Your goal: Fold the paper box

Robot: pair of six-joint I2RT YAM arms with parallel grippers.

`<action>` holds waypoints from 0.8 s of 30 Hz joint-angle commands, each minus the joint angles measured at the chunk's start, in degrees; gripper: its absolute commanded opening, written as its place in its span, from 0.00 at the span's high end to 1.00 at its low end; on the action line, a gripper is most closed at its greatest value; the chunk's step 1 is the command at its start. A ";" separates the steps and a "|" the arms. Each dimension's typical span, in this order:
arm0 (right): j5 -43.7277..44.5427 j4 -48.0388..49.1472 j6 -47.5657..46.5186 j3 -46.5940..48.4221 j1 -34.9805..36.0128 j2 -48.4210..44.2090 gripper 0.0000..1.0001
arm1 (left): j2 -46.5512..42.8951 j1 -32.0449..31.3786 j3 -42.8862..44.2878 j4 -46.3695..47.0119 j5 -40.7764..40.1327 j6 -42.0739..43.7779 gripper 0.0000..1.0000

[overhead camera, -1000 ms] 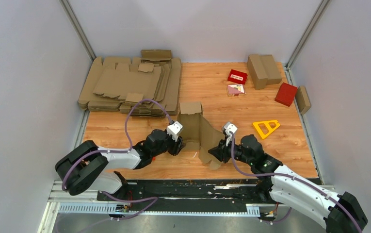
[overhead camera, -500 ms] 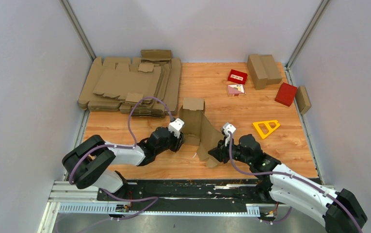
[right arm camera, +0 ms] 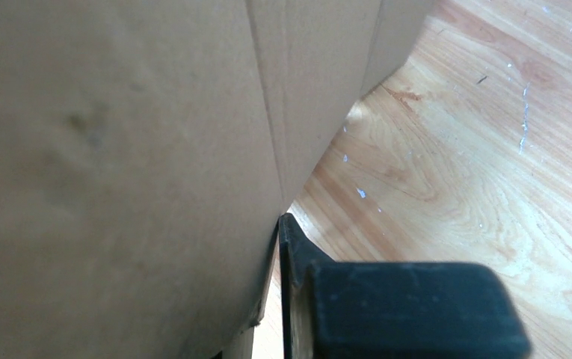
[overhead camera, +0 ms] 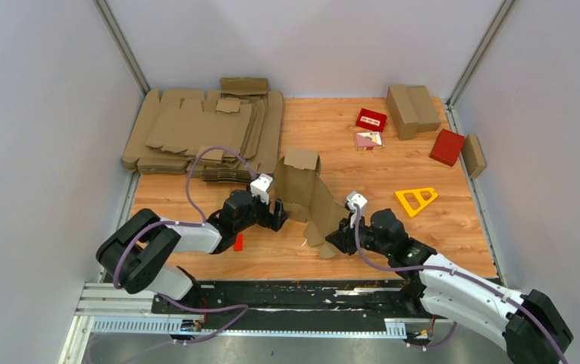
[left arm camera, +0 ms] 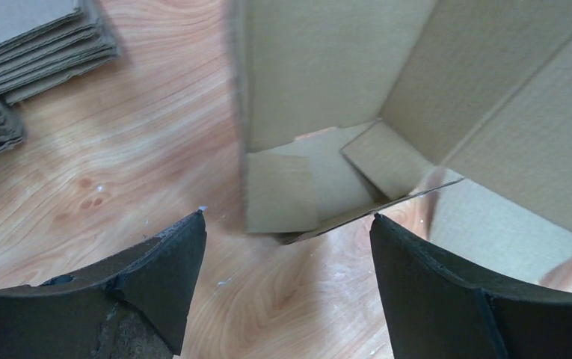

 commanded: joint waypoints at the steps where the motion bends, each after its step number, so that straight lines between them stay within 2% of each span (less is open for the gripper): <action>1: -0.58 1.53 -0.07 3.26 0.39 2.85 0.85 | -0.14 0.56 1.44 3.61 3.85 1.20 0.12; 11: -3.59 1.80 -0.84 4.92 0.16 5.04 0.86 | 4.07 3.13 4.52 4.35 6.46 2.90 0.13; 17: -5.60 0.72 -0.79 6.94 -0.72 6.89 0.86 | 5.89 3.45 6.64 3.03 5.89 4.08 0.27; 24: -6.09 -1.97 -0.25 12.19 -0.91 12.76 0.86 | 7.63 4.15 7.79 3.62 4.35 2.48 0.28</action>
